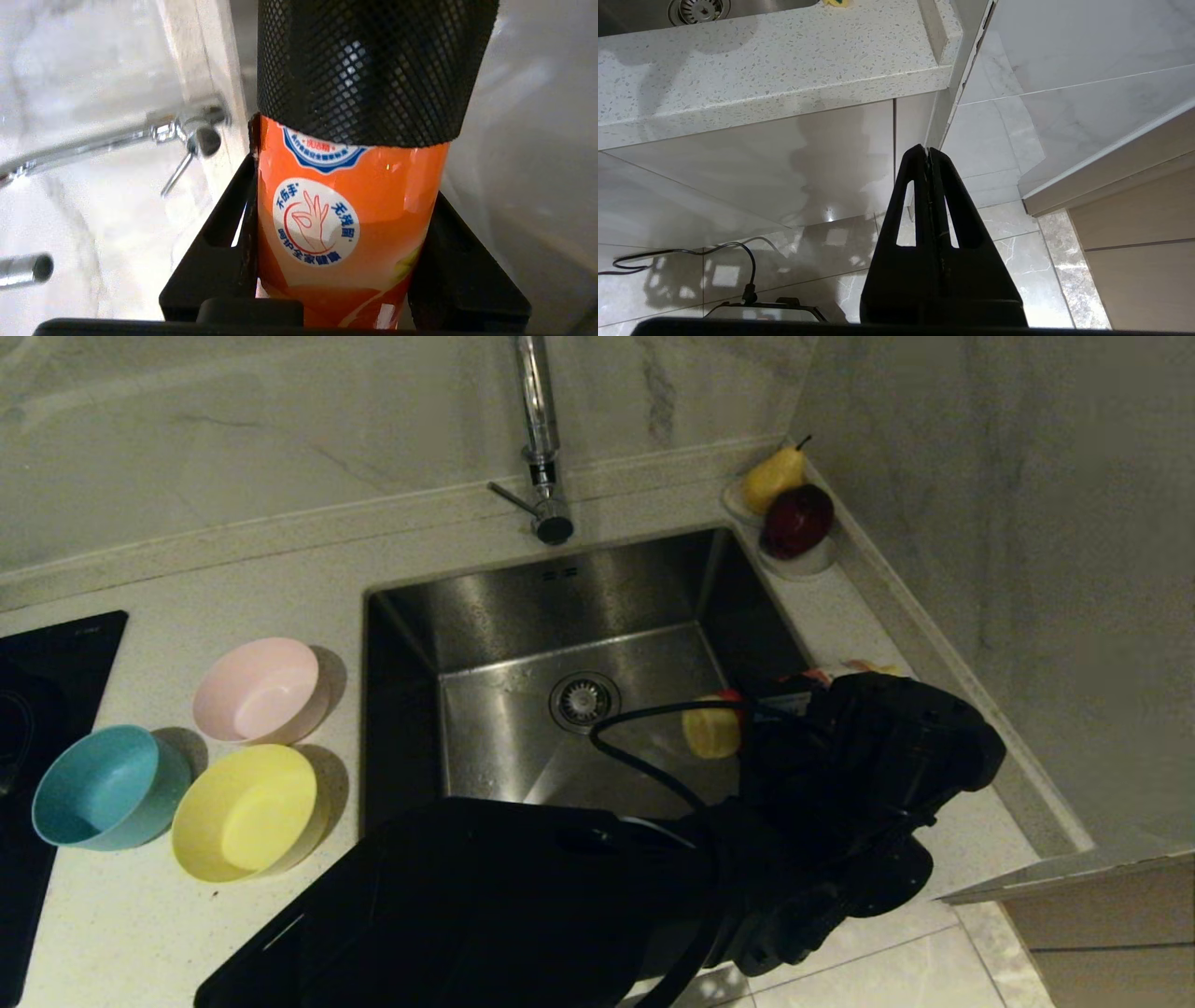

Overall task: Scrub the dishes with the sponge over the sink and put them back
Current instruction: Squeeze it onto the sponge, then place the dish soap on the table

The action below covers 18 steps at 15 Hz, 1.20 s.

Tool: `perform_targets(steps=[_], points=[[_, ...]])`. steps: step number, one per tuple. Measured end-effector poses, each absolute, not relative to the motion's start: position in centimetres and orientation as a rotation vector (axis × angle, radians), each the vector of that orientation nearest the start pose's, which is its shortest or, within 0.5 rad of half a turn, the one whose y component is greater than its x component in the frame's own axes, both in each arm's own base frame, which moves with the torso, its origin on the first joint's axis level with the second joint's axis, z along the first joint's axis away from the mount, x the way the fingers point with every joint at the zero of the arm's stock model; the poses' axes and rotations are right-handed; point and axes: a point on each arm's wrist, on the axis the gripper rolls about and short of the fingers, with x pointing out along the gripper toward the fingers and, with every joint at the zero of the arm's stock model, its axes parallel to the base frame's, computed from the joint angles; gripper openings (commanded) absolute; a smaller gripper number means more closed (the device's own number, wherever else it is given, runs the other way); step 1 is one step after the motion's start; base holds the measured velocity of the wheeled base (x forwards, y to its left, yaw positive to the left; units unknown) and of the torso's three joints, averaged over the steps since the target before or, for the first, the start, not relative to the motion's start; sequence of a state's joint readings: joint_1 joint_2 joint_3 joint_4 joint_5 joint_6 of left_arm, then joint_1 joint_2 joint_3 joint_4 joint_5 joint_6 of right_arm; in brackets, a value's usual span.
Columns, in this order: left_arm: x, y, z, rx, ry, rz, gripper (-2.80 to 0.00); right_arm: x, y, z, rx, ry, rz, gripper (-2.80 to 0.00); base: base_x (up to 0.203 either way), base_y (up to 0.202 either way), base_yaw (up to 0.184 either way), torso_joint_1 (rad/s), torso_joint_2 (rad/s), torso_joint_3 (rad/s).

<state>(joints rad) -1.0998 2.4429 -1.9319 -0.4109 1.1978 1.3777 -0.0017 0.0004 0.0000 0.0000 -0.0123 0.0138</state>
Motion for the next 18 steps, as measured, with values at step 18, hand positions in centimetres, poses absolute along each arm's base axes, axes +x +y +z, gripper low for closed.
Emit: perform_targets(steps=[18], points=[[24.2,-44.7,19.7,1.102,-0.199,-0.080,-2.80,-2.3,0.0,7.5,0.014,0.000,-0.014,-2.80,0.000,0.000,0.000,0.000,0.00,0.000]])
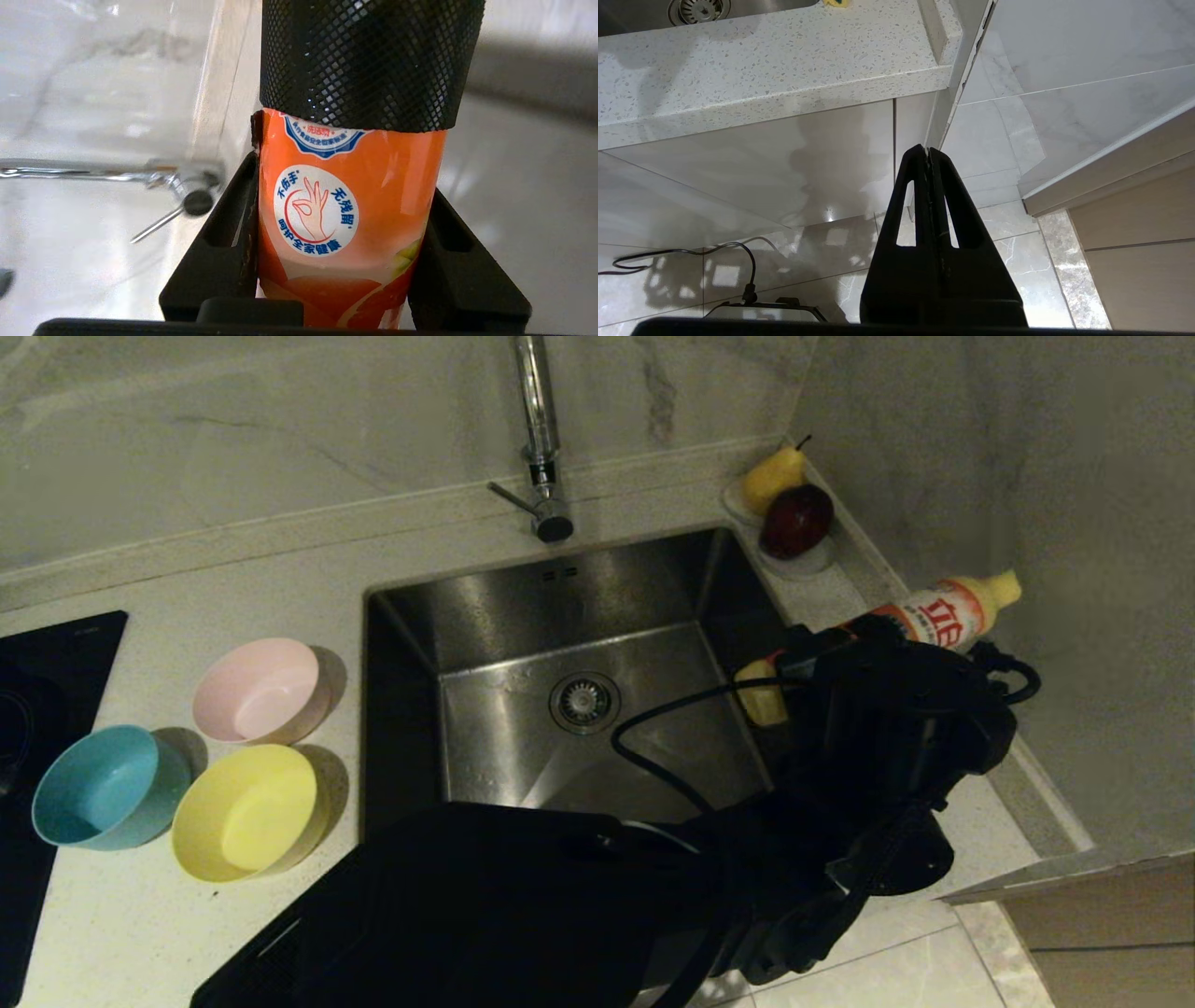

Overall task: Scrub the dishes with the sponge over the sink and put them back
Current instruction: Place the dish soap on the table

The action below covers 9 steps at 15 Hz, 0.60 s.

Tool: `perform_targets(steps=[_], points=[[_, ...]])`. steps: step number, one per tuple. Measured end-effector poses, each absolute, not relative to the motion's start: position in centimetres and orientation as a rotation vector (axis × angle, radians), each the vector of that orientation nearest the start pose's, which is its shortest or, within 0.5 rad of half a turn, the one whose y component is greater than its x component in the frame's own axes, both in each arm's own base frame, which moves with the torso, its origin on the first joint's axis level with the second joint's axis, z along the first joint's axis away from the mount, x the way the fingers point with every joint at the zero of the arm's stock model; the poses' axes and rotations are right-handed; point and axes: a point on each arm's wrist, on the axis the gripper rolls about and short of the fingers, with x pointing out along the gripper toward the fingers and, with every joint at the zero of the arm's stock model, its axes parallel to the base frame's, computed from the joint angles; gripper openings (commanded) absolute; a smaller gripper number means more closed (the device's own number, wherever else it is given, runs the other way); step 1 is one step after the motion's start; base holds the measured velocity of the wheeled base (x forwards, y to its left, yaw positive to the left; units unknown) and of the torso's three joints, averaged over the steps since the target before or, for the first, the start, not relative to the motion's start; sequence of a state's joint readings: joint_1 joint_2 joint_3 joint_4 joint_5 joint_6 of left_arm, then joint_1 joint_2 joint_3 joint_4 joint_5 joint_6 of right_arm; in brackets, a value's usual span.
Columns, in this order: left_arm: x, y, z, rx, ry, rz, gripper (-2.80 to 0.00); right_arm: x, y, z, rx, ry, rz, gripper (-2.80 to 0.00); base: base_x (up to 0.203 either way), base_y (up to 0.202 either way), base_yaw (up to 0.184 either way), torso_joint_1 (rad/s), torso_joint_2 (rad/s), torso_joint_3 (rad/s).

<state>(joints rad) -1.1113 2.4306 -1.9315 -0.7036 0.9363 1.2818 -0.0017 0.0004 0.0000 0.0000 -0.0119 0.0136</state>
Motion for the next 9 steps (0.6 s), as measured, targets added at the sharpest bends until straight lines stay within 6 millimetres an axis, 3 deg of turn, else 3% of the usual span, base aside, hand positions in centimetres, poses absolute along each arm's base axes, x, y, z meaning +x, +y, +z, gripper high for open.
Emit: perform_targets(steps=[3,9], points=[[23.8,-44.2,21.5,0.990,-0.215,-0.084,-2.80,-2.3,0.0,7.5,0.013,0.000,-0.014,-2.80,0.000,0.000,0.000,0.000,0.00,0.000],[22.7,-41.2,27.9,0.751,-0.294,-0.093,-2.80,-2.3,0.0,7.5,0.014,0.000,-0.014,-2.80,0.000,0.000,0.000,0.000,0.00,0.000]])
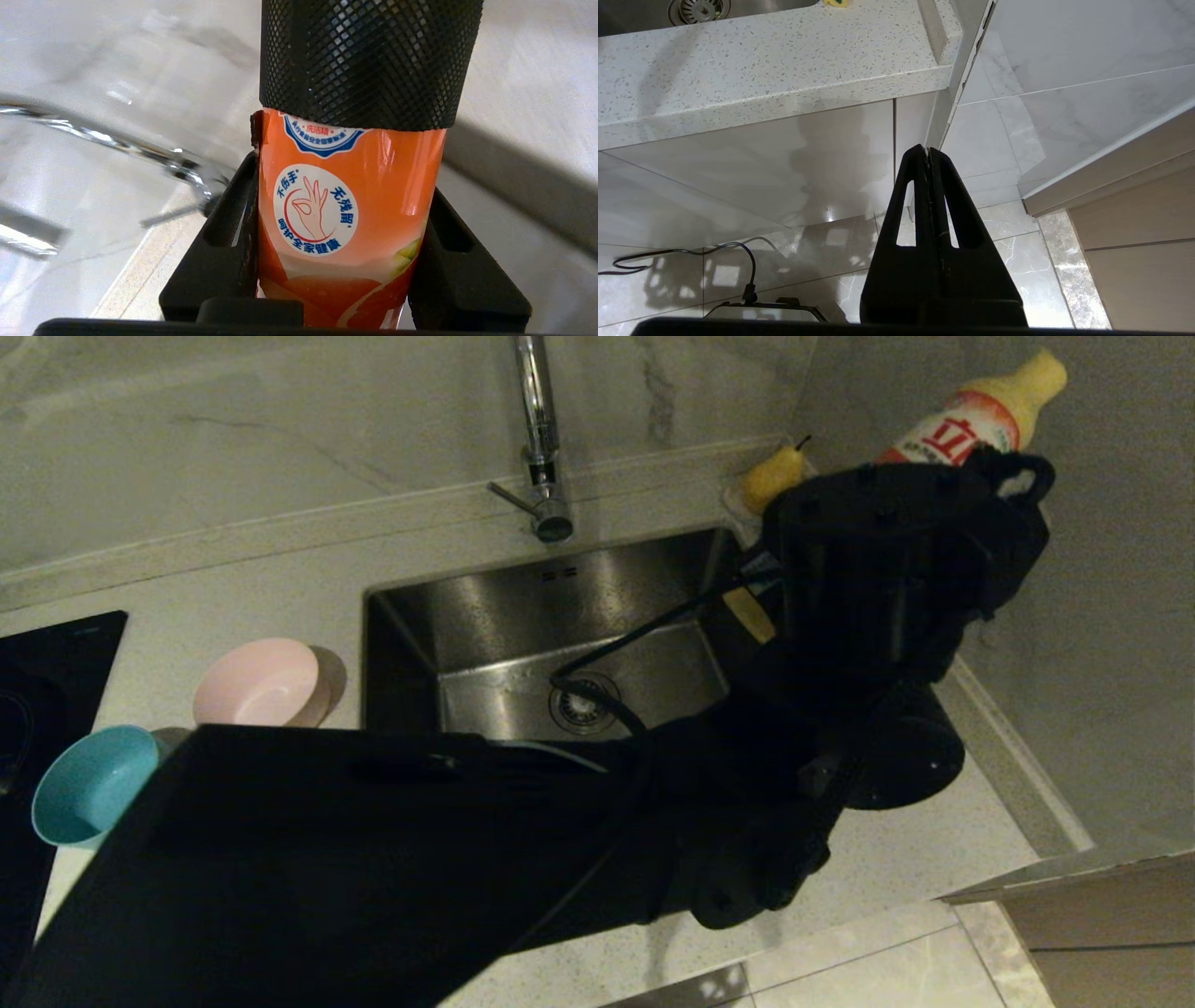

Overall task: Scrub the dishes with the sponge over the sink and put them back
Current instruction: Place the dish soap on the table

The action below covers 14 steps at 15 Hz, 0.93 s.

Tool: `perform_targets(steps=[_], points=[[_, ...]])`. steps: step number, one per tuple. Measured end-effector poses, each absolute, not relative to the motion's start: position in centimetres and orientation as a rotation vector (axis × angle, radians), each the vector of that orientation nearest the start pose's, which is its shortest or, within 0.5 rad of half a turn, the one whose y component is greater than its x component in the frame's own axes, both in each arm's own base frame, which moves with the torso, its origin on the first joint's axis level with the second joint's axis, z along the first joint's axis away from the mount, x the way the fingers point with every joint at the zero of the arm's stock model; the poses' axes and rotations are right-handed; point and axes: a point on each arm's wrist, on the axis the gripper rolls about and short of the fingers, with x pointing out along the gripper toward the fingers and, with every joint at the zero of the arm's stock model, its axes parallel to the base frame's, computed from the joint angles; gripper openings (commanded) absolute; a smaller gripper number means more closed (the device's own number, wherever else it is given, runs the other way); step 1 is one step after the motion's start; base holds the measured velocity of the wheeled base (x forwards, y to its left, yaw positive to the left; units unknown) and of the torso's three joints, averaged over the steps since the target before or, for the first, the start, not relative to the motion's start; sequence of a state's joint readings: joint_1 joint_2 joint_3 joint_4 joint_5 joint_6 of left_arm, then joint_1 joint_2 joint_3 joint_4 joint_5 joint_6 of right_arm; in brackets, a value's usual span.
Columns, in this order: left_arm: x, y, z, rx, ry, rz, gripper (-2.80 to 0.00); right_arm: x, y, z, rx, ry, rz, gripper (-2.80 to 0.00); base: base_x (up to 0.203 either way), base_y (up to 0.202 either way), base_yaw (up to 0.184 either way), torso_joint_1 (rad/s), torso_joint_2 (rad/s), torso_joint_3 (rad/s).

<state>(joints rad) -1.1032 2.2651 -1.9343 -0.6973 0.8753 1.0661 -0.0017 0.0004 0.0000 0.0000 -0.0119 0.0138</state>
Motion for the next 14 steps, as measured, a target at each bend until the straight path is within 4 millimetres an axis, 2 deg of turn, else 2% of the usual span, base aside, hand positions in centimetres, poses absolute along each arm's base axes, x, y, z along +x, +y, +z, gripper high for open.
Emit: perform_targets(steps=[2,6,14], points=[[22.7,-39.5,30.3,0.672,-0.334,-0.104,-2.80,-2.3,0.0,7.5,0.014,0.000,-0.014,-2.80,0.000,0.000,0.000,0.000,0.00,0.000],[21.8,-37.0,33.7,0.547,-0.349,-0.166,-2.80,-2.3,0.0,7.5,0.013,0.001,-0.014,-2.80,0.000,0.000,0.000,0.000,0.00,0.000],[18.4,-30.9,41.1,0.276,-0.474,-0.243,-2.80,-2.3,0.0,7.5,0.014,0.000,-0.014,-2.80,0.000,0.000,0.000,0.000,0.00,0.000]])
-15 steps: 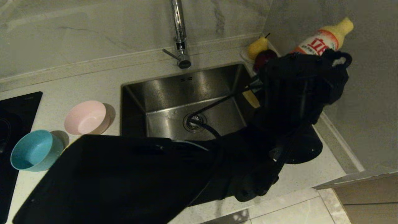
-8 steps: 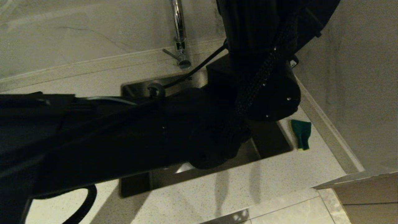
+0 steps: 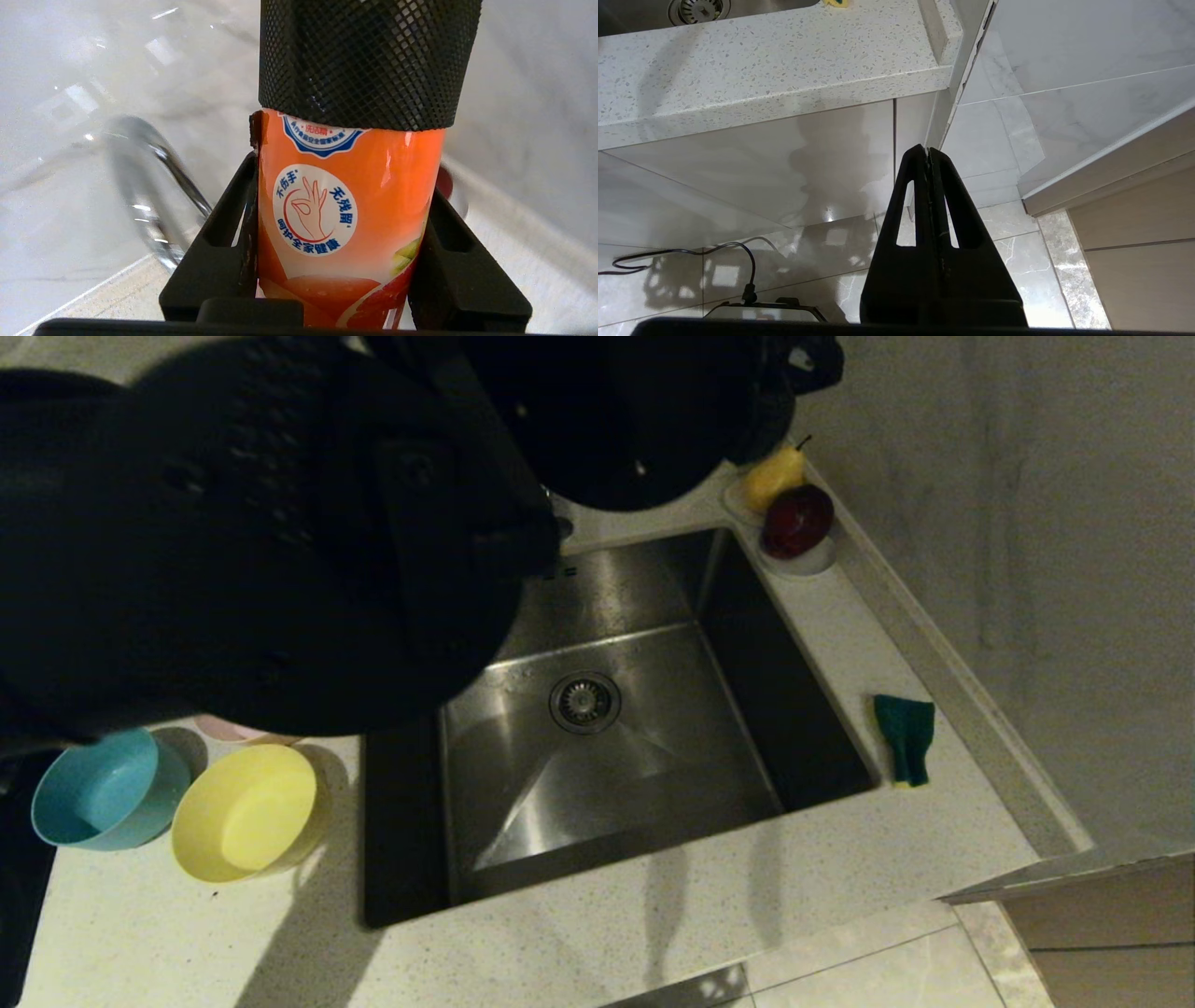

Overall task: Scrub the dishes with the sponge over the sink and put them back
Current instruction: Place the dish soap on the table

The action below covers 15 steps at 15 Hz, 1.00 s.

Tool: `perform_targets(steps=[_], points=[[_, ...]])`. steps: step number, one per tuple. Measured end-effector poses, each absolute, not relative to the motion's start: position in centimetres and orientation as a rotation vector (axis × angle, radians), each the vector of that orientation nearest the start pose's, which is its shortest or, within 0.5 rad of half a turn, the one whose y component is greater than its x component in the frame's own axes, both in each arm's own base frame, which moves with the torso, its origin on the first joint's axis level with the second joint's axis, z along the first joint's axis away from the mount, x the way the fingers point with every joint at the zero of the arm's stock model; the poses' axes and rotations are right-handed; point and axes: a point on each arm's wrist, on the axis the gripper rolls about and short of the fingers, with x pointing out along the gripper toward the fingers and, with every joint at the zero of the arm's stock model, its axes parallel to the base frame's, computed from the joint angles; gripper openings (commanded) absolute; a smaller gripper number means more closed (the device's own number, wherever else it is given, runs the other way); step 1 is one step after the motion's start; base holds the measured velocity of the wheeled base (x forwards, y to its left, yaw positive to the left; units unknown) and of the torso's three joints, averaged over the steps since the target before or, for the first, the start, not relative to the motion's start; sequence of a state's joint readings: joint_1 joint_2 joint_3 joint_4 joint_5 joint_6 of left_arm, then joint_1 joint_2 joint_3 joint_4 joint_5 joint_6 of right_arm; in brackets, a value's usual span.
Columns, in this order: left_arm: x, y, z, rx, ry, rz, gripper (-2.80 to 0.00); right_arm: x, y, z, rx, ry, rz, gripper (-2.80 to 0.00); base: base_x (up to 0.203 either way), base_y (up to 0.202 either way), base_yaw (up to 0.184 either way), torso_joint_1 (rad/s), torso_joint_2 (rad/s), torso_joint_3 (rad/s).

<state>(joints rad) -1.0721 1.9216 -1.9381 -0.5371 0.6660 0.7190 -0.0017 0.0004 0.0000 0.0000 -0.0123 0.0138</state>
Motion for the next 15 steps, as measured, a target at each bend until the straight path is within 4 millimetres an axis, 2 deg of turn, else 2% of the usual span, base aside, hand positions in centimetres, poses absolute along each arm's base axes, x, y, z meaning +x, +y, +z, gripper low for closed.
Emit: perform_targets(steps=[4,8,15], points=[[16.2,-26.8,44.7,0.161,-0.519,-0.244,-2.80,-2.3,0.0,7.5,0.014,0.000,-0.014,-2.80,0.000,0.000,0.000,0.000,0.00,0.000],[13.8,-21.8,47.7,0.059,-0.569,-0.215,-2.80,-2.3,0.0,7.5,0.013,0.000,-0.014,-2.80,0.000,0.000,0.000,0.000,0.00,0.000],[15.6,-11.5,49.5,0.036,-0.601,0.006,-2.80,-2.3,0.0,7.5,0.014,0.000,-0.014,-2.80,0.000,0.000,0.000,0.000,0.00,0.000]])
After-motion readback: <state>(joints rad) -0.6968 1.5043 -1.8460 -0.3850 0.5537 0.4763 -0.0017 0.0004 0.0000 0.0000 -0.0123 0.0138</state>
